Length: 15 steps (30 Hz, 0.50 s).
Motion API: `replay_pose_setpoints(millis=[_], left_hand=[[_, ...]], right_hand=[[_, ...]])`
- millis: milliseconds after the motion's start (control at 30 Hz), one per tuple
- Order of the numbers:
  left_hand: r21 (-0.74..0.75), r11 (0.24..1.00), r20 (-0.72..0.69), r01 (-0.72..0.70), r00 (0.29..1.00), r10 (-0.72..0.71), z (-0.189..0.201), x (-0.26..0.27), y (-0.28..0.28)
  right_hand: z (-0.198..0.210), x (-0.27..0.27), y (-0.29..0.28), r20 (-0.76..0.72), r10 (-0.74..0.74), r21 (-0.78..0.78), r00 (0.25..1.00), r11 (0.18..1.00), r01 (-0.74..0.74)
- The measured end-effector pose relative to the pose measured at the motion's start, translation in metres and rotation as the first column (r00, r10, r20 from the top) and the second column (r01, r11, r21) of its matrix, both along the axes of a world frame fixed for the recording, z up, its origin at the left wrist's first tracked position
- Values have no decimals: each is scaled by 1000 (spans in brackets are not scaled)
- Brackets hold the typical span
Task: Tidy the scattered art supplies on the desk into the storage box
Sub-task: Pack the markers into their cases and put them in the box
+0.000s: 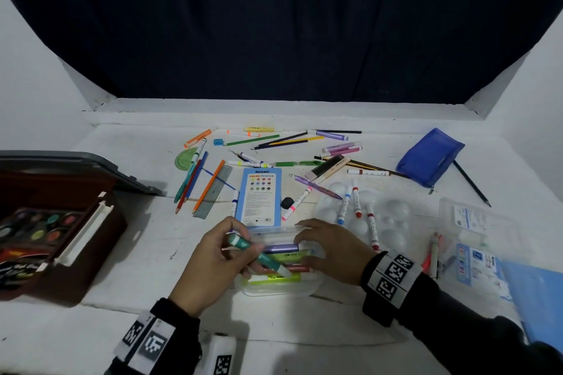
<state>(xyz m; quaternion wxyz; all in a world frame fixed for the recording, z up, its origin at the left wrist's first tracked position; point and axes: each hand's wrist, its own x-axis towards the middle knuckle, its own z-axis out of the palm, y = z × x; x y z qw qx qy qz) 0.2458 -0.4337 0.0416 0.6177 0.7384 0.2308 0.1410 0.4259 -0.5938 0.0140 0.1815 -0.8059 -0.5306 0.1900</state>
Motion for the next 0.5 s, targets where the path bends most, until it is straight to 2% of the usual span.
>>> replay_pose_setpoints(millis=[167,233,300,367,433,500], left_hand=[[31,989,-113,142,984,-138,-10,-8,7],[157,961,-178,229,963,-201,-13,-13,12],[371,888,-225,270,955,-195,-14,-16,17],[480,832,-227,278,955,-189,-7,-17,19],[485,830,-192,273,960,-204,-2,-17,20],[443,870,-135,218,975,-175,-1,-15,19]], right_hand=[[-3,-1,0,7,-16,25,1000,1000,16],[-5,-2,0,10,-23,25,1000,999,22],[-6,-2,0,5,-23,30,1000,999,23],[-5,-1,0,9,-18,35,1000,999,18],[-5,-2,0,11,-15,30,1000,999,14],[-5,-2,0,12,-16,33,1000,999,16]])
